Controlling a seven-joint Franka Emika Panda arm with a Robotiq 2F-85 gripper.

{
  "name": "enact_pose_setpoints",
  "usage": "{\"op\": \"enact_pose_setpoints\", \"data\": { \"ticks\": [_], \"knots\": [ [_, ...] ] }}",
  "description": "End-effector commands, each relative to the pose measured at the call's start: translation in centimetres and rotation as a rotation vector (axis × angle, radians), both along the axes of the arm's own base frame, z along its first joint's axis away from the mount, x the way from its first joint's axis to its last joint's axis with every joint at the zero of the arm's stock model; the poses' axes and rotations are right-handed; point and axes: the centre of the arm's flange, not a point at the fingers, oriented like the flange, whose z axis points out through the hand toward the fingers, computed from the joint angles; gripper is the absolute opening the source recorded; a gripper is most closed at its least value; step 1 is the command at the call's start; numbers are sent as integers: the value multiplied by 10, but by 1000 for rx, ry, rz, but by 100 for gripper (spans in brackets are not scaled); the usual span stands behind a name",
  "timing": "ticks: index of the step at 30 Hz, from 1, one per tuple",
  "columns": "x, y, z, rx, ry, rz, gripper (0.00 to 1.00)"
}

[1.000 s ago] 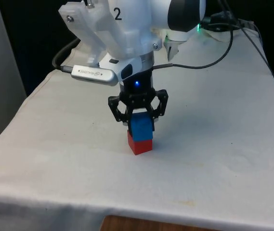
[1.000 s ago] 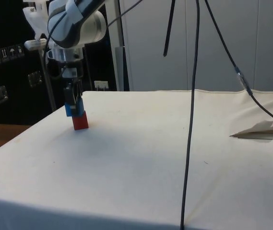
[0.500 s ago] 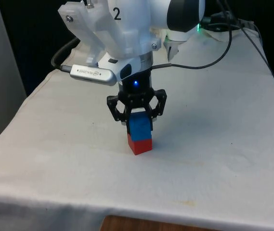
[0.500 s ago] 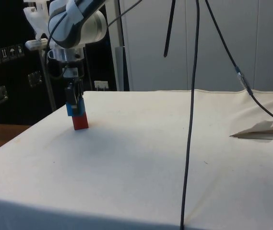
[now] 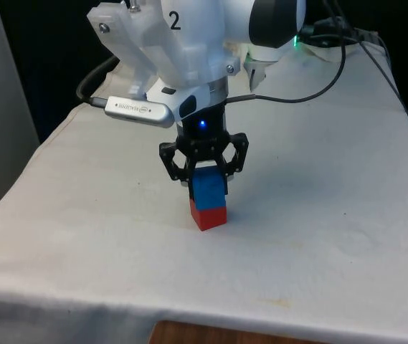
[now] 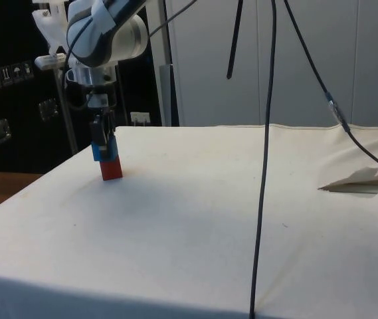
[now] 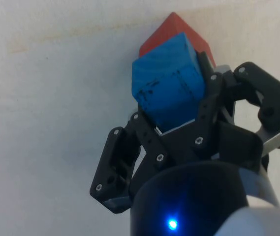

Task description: Stack the two cubes.

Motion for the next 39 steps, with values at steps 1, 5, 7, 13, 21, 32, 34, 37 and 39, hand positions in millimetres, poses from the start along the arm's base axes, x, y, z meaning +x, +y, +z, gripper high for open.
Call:
{"op": "enact_pose_setpoints", "data": {
  "ticks": [1, 5, 7, 13, 21, 32, 34, 37, 39],
  "knots": [
    [0, 1, -1, 0, 0, 1, 3],
    [0, 1, -1, 0, 1, 1, 36],
    [0, 0, -1, 0, 1, 0, 70],
    [0, 0, 0, 0, 0, 0, 100],
    [-2, 1, 9, -1, -2, 2, 100],
    [-12, 3, 43, 4, -4, 0, 100],
    [-11, 2, 45, 12, -8, -1, 100],
    [-14, 2, 56, 5, -6, 1, 100],
    [-15, 2, 64, 7, -8, 0, 100]
  ]
}}
